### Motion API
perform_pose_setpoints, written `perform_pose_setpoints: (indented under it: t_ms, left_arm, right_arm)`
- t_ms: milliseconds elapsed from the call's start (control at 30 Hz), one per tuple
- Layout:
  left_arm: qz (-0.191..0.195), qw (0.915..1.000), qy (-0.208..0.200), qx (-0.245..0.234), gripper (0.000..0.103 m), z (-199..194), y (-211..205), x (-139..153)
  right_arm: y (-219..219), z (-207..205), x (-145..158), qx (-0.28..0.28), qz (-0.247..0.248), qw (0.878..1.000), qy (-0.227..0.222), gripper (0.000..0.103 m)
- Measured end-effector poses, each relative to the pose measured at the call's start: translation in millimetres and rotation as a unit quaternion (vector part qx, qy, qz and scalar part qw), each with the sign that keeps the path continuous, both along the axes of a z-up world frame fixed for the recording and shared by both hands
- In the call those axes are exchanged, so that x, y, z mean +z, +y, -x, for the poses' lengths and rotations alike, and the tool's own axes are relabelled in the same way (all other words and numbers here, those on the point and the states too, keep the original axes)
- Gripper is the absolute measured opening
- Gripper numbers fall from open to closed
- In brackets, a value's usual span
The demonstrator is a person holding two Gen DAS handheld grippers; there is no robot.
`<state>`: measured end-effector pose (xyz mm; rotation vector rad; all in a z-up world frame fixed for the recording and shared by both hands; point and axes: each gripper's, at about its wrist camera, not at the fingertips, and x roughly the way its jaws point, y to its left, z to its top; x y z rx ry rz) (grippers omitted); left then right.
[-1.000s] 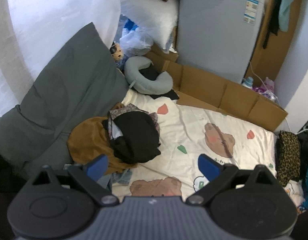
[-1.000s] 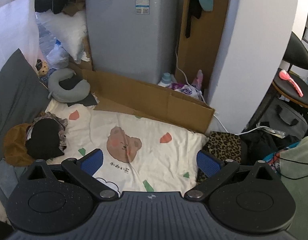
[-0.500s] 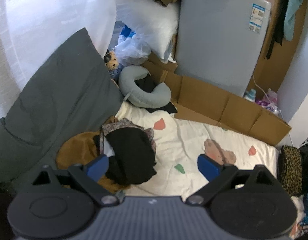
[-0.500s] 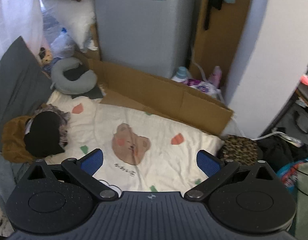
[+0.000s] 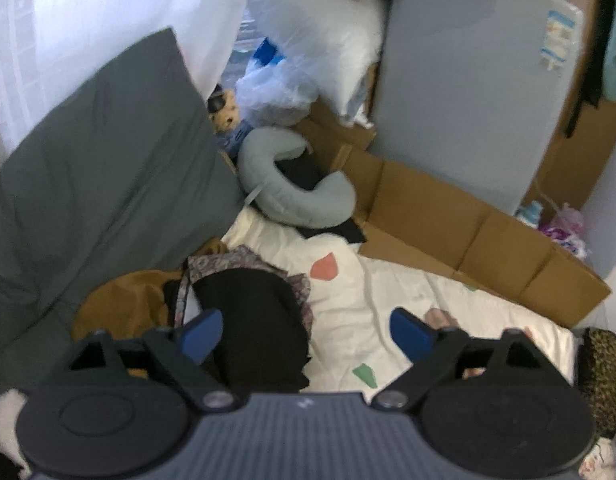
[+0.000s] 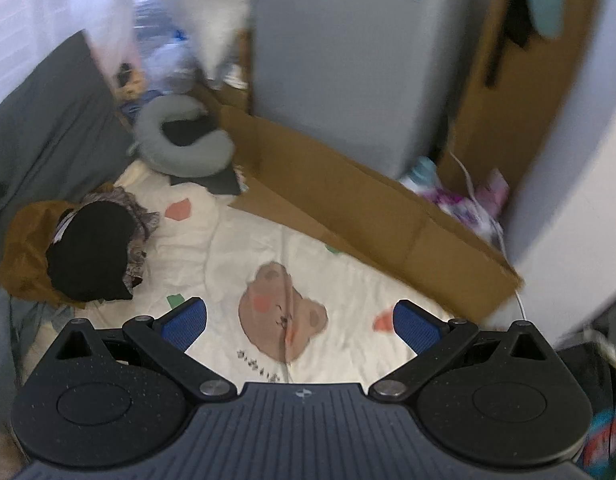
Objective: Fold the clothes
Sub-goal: 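Move the left tool to the black garment and close on its edge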
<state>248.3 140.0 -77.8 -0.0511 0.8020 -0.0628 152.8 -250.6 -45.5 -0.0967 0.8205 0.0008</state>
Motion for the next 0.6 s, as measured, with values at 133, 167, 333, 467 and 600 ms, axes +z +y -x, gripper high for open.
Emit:
perform_pose_setpoints:
  t_ms: [133,167,333,467,600]
  left_arm:
    - [0.002,0.9999,0.006,0.010,0.090,-20,6,-34]
    - [0.000,0.9999,0.006,0.012,0.090,-24,7,-42]
    - [0.009,0.9995,0.010,0.028,0.087,-41,11,-89]
    - [0.006,0.9991,0.019,0.037,0.085,-51,13,-120]
    - [-0.016,0.9989,0.015,0.040,0.085,-59,15,-143]
  right_arm:
    - [2,-11,-19,0.029,0.001,1.000,-0.009,0.102]
    - [2,-14,-24,0.033,-0.003,0.999,-0.007,0.102]
    - [-1,-26,-52,0.046,-0.006,0.999,-0.007,0.102]
    - [-5,-31,-78,0.036,-0.011,0.999,-0.014,0.102]
    - [-8,-37,-105,0.031,-0.025,0.999,-0.002,0.102]
